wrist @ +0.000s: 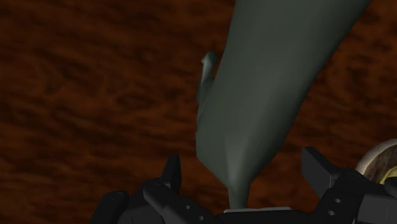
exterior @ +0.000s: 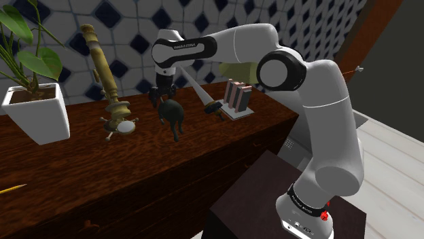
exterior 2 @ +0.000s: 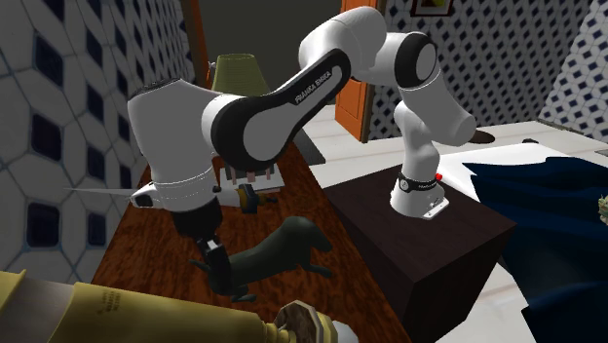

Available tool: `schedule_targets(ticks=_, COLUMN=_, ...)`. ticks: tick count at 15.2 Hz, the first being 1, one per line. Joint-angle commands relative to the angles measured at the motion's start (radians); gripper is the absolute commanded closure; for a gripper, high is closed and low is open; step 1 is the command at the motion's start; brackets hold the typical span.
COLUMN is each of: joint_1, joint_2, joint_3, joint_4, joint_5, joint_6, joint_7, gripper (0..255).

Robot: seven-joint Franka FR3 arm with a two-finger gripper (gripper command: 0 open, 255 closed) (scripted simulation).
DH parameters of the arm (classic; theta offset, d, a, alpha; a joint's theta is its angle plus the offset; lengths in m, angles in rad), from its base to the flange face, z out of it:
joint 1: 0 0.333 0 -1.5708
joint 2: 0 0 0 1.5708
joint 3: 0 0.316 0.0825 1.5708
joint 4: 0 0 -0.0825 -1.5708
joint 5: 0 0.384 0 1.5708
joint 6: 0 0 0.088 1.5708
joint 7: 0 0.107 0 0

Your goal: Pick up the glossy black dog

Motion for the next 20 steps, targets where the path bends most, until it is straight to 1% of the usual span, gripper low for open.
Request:
schedule_targets(ticks=1, joint_1=0.002, joint_2=0.010, joint_3=0.000, joint_4=-0.003, joint_5=0.000, joint_6=0.014, joint_7=0.000, gripper=0)
schedule_targets(ticks=2, joint_1=0.002, joint_2=0.010, joint_3=0.000, joint_4=-0.003, joint_5=0.000, joint_6=0.013, joint_7=0.000, gripper=0)
schedule_targets(ticks=3, joint_1=0.001, joint_2=0.010, joint_3=0.000, joint_4=-0.003, joint_5=0.000, joint_6=0.014, joint_7=-0.001, gripper=255)
schedule_targets(ticks=12, joint_1=0.002, joint_2=0.010, joint_3=0.000, joint_4=-0.003, joint_5=0.000, joint_6=0.013, joint_7=0.000, gripper=255)
schedule_targets(ticks=20, joint_1=0.002, joint_2=-0.014, joint_3=0.001, joint_4=0.065, joint_5=-0.001, joint_6=-0.078, joint_7=0.011, gripper=255)
